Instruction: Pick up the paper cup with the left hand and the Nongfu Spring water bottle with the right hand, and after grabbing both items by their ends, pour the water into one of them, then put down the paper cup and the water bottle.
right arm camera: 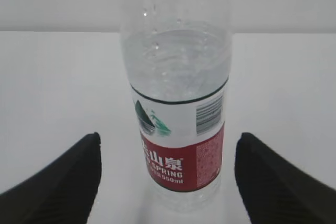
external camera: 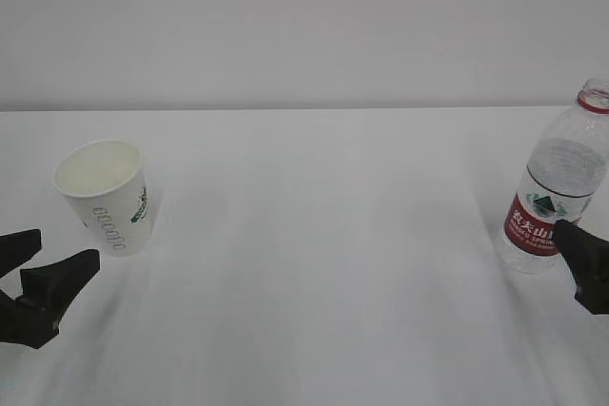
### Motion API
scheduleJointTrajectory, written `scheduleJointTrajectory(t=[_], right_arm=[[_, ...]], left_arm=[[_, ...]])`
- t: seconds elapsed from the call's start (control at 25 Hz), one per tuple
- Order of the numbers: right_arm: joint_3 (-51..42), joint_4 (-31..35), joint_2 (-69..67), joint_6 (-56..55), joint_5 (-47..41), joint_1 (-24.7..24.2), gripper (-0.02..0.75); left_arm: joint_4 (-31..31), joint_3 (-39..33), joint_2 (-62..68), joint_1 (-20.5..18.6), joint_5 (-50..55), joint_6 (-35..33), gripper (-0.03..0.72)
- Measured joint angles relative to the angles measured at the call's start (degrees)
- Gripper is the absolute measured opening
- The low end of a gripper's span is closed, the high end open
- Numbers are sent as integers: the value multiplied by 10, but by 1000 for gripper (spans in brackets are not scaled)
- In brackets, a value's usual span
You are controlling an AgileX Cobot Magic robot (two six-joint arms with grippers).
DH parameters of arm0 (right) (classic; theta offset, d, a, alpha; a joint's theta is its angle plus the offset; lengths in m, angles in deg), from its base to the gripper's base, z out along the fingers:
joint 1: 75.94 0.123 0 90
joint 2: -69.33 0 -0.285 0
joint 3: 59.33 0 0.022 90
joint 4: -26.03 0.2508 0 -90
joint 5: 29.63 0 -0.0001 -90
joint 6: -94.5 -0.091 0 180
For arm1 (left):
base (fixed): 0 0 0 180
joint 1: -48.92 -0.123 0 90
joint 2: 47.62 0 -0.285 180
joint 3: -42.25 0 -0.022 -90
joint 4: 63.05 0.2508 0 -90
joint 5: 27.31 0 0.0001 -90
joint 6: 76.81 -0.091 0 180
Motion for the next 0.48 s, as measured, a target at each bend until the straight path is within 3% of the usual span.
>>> scheduleJointTrajectory(t=[0.48], right_arm=[[49, 6, -95, 8, 3, 0, 609]], left_arm=[[-14, 0, 0, 0, 0, 0, 596]])
